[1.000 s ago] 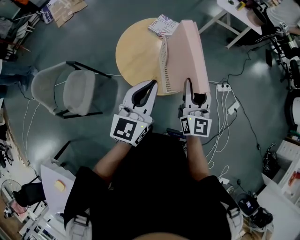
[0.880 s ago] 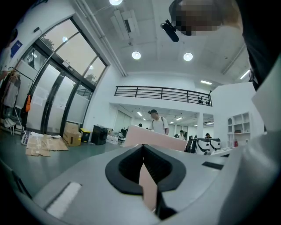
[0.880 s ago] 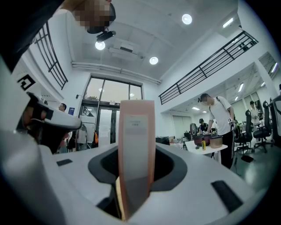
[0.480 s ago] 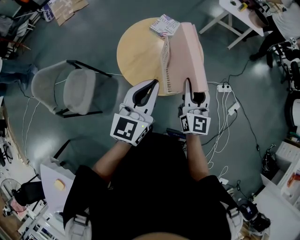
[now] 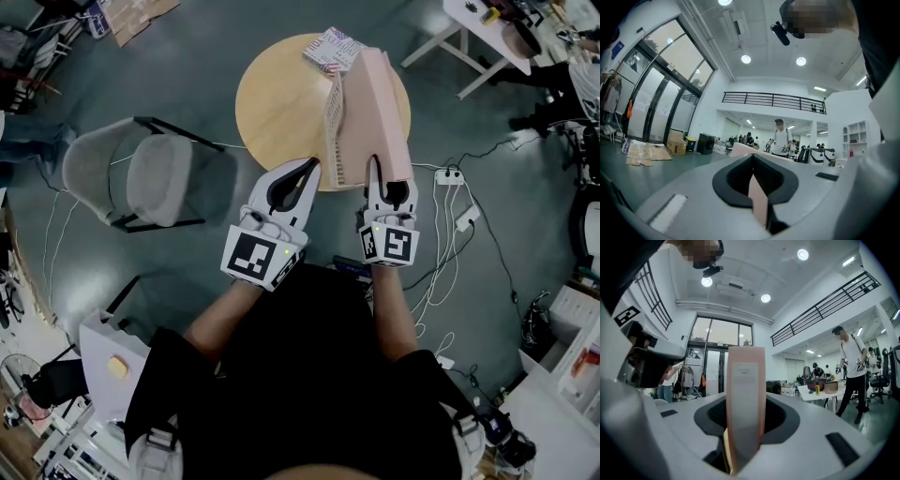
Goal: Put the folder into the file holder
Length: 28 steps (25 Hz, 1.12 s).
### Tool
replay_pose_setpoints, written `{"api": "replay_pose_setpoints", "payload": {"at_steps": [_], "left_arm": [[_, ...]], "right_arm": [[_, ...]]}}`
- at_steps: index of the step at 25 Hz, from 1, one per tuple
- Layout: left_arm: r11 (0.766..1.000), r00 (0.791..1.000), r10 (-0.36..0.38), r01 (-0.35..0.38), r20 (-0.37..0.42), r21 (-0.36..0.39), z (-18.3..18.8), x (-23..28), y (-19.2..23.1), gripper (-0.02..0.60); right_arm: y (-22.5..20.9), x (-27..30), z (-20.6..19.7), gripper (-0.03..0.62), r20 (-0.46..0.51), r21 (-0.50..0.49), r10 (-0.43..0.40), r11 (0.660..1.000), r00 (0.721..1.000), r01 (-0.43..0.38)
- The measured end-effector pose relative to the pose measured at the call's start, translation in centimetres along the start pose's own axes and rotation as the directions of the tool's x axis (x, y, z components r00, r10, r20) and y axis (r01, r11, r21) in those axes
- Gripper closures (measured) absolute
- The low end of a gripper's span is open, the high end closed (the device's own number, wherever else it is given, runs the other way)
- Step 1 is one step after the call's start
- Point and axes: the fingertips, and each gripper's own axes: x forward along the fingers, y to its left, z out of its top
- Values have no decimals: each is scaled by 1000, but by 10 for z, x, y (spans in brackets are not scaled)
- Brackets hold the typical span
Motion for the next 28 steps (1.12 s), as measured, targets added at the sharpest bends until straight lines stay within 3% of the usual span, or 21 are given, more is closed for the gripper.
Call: {"api": "replay_pose_setpoints", "payload": {"at_steps": [28], "left_arm": [[1000,1000,5,-5,-3,-15,1,9,3,575]], "right_arm": [[-3,14,-41,451,-71,-14,15,1000,997,-16]]}}
